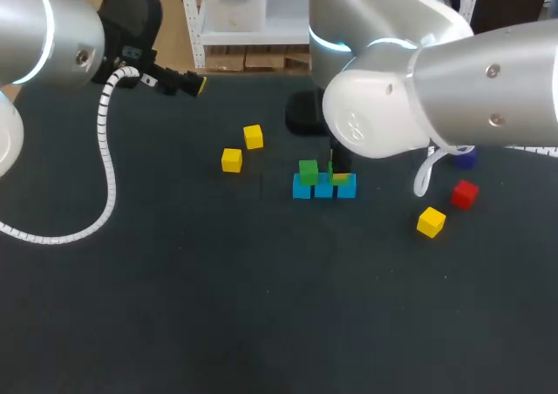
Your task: Place the blue cubes, place green cubes on the blue cubes, place the yellow cubes on the green cubes, then place the red cubes on the yellow cubes, and place purple cube on the red cubes.
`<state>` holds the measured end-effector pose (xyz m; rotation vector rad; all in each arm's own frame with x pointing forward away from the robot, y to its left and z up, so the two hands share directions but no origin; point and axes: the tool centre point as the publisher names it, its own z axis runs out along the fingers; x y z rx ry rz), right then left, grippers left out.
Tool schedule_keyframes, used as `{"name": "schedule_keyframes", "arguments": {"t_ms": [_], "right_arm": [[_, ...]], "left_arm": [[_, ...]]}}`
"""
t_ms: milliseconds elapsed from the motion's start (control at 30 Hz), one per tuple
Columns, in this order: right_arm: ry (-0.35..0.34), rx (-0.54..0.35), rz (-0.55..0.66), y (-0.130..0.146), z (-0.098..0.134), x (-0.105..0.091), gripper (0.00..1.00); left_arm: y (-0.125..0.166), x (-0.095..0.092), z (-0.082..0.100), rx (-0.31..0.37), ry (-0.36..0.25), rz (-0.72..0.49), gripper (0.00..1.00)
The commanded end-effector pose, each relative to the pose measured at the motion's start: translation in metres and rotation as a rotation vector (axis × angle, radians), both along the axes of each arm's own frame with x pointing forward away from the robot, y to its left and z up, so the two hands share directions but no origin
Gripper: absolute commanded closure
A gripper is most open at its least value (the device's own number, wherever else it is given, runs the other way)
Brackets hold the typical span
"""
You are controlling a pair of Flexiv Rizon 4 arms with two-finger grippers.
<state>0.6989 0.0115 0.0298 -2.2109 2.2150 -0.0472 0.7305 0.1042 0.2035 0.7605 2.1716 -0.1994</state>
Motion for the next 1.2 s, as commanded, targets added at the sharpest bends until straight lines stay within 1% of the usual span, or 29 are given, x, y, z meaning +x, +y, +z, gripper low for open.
{"name": "schedule_keyframes", "arguments": {"t_ms": [33,100,133,167,433,600,700,800,1000,1100,1200], "right_arm": [[0.001,0.005,0.002,0.000,-0.001,0.001,0.65],[0.000,0.006,0.003,0.000,-0.001,0.001,0.57],[-0.001,0.007,0.003,0.000,-0.001,0.001,0.50],[-0.002,0.011,0.000,0.000,0.000,0.001,0.00],[-0.016,0.013,-0.011,-0.002,0.002,0.001,0.00],[-0.034,0.044,-0.073,-0.015,0.016,0.004,0.00],[-0.057,0.062,-0.127,-0.025,0.026,0.005,0.00],[-0.077,0.071,-0.179,-0.037,0.037,0.000,0.00],[-0.089,0.065,-0.281,-0.058,0.045,-0.014,0.00],[-0.090,0.077,-0.341,-0.064,0.050,-0.022,0.00],[-0.094,0.078,-0.351,-0.067,0.053,-0.032,0.00]], "left_arm": [[0.001,0.000,0.000,-0.001,0.000,-0.002,0.00],[0.001,0.000,0.000,-0.001,0.000,-0.002,0.00],[0.001,0.000,0.000,-0.001,0.000,-0.002,0.00],[0.001,0.000,0.000,-0.001,0.000,-0.002,0.00],[0.001,0.000,0.000,-0.001,0.000,-0.002,0.00],[0.001,0.000,0.000,-0.001,0.000,-0.002,0.00],[0.001,0.000,0.000,-0.001,0.000,-0.002,0.00],[0.001,0.000,0.000,-0.001,0.000,-0.002,0.00],[0.001,0.000,0.000,-0.001,0.000,-0.002,0.00],[0.001,0.000,0.000,-0.001,0.000,-0.002,0.00],[0.001,0.000,0.000,-0.001,0.000,-0.002,0.00]]}}
